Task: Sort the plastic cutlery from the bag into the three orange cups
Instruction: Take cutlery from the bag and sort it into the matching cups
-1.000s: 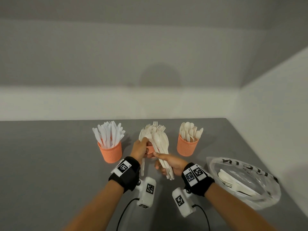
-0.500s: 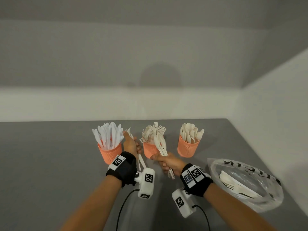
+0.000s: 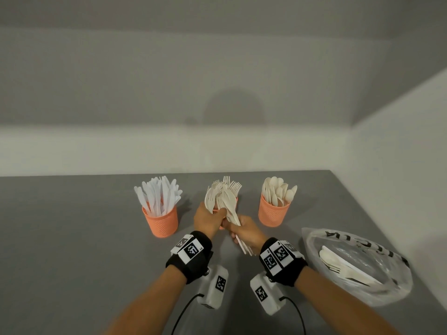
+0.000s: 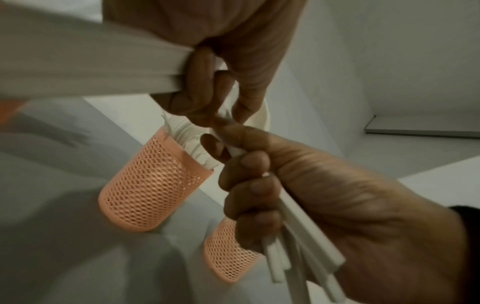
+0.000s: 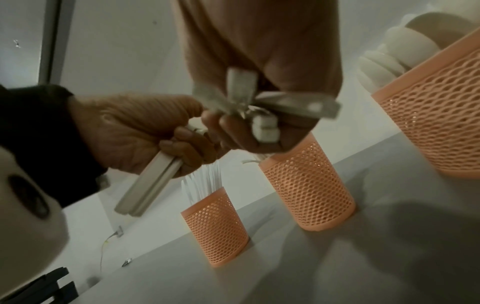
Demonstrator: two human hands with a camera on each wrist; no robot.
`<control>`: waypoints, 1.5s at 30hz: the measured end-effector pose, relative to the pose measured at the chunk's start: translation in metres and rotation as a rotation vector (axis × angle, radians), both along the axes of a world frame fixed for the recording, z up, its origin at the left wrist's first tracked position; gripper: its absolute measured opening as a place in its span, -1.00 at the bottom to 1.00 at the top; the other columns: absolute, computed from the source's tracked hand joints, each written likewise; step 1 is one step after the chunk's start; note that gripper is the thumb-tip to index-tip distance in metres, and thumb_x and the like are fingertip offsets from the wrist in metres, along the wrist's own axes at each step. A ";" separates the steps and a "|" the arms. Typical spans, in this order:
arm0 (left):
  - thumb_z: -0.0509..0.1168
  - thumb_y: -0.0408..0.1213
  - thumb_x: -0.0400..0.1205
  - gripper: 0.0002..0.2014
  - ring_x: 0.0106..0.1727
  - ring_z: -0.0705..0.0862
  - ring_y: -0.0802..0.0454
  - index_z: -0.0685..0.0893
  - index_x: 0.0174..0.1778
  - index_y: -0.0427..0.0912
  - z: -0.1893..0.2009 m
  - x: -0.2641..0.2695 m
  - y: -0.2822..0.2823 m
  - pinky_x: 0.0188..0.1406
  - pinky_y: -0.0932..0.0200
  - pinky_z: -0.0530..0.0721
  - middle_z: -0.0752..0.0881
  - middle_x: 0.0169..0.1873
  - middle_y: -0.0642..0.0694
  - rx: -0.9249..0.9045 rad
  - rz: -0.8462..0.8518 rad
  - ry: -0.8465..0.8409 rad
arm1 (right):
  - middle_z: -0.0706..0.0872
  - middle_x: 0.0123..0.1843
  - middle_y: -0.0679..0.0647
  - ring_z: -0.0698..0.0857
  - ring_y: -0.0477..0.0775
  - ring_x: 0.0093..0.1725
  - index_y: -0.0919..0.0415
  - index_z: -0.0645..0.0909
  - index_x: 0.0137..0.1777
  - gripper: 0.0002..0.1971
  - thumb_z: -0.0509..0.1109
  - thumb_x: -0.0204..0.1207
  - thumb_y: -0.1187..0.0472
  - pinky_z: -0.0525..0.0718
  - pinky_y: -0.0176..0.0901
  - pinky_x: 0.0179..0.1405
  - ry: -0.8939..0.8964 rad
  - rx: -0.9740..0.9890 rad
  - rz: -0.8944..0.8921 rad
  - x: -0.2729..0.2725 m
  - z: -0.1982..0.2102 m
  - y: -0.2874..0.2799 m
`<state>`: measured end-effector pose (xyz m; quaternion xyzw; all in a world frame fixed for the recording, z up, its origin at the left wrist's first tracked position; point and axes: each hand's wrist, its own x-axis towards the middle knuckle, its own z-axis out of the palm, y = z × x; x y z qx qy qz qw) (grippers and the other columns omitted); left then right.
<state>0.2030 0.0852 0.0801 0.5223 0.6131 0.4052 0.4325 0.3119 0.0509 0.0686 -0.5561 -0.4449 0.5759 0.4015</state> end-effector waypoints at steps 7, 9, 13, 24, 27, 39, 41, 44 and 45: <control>0.26 -0.42 0.53 -0.84 -0.17 0.71 -0.15 0.64 0.00 -0.33 -0.001 0.000 -0.005 -0.18 0.08 0.67 0.73 -0.21 -0.23 0.082 0.074 -0.059 | 0.50 -0.53 -0.01 0.53 -0.10 -0.66 0.18 0.51 -0.14 -0.72 0.19 0.65 -0.02 0.55 -0.32 -0.65 0.226 -0.123 0.005 0.000 0.003 -0.002; 0.24 -0.45 0.56 -0.86 -0.29 0.70 -0.04 0.62 0.00 -0.33 0.002 0.003 -0.009 -0.44 0.24 0.57 0.69 -0.29 -0.20 0.047 0.094 -0.156 | 0.49 -0.56 -0.05 0.45 -0.13 -0.70 0.16 0.50 -0.16 -0.71 0.14 0.67 -0.01 0.44 -0.38 -0.71 0.255 -0.120 -0.021 0.000 0.004 -0.002; 0.25 -0.55 0.54 -0.90 -0.71 0.55 0.26 0.60 -0.07 -0.33 0.005 0.005 -0.015 -0.76 0.45 0.39 0.60 -0.46 -0.14 -0.091 0.057 -0.366 | 0.48 -0.56 -0.04 0.40 -0.15 -0.71 0.14 0.50 -0.11 -0.77 0.13 0.69 0.04 0.37 -0.38 -0.73 0.168 -0.072 -0.017 -0.003 0.003 -0.004; 0.02 -0.04 0.73 -0.57 -0.77 0.49 0.17 0.43 -0.41 -0.18 0.008 -0.017 -0.003 -0.51 0.20 0.49 0.44 -0.85 0.02 -0.092 0.205 -0.496 | 0.46 -0.47 0.04 0.42 -0.12 -0.68 0.09 0.46 0.03 -0.93 0.18 0.67 0.13 0.43 -0.31 -0.70 -0.070 0.069 -0.029 0.008 -0.009 -0.001; 0.19 -0.08 0.67 -0.61 -0.81 0.30 0.22 0.40 -0.47 -0.13 0.015 -0.023 0.001 -0.59 0.28 0.31 0.35 -0.86 0.07 -0.088 0.126 -0.434 | 0.39 -0.51 0.01 0.30 -0.13 -0.68 0.06 0.51 -0.09 -0.92 0.23 0.62 0.13 0.28 -0.35 -0.72 -0.011 0.020 0.013 0.008 -0.005 -0.004; 0.47 -0.03 0.44 -0.77 -0.13 0.76 -0.08 0.68 -0.32 -0.11 0.020 -0.005 -0.001 -0.07 0.08 0.67 0.79 -0.23 -0.16 0.079 0.012 -0.015 | 0.76 -0.08 0.24 0.73 0.28 -0.08 0.12 0.41 0.44 -0.62 0.16 0.62 0.20 0.68 0.09 -0.07 -0.797 0.371 -0.040 -0.004 -0.015 0.008; 0.46 0.04 0.43 -0.71 -0.14 0.75 -0.03 0.71 -0.21 -0.13 0.018 -0.001 -0.002 -0.10 0.13 0.67 0.79 -0.22 -0.09 0.093 0.031 0.052 | 0.75 -0.01 0.25 0.71 0.31 0.00 0.12 0.32 0.52 -0.54 0.17 0.61 0.25 0.65 0.08 -0.03 -0.859 0.387 -0.018 -0.005 -0.014 0.007; 0.42 0.03 0.46 -0.64 -0.10 0.74 -0.02 0.73 -0.02 -0.19 0.016 0.003 -0.003 -0.15 0.19 0.60 0.78 -0.16 -0.08 0.107 0.064 0.086 | 0.73 -0.01 0.28 0.70 0.29 0.01 0.19 0.29 0.53 -0.51 0.17 0.59 0.33 0.60 0.03 -0.04 -0.918 0.399 0.002 -0.007 -0.015 0.005; 0.40 0.00 0.48 -0.66 -0.12 0.73 -0.03 0.72 -0.03 -0.21 0.016 0.005 -0.003 -0.17 0.20 0.57 0.77 -0.18 -0.08 0.109 0.066 0.090 | 0.73 -0.02 0.28 0.70 0.29 -0.01 0.21 0.31 0.50 -0.54 0.16 0.58 0.33 0.61 0.04 -0.06 -0.923 0.396 0.003 -0.007 -0.016 0.005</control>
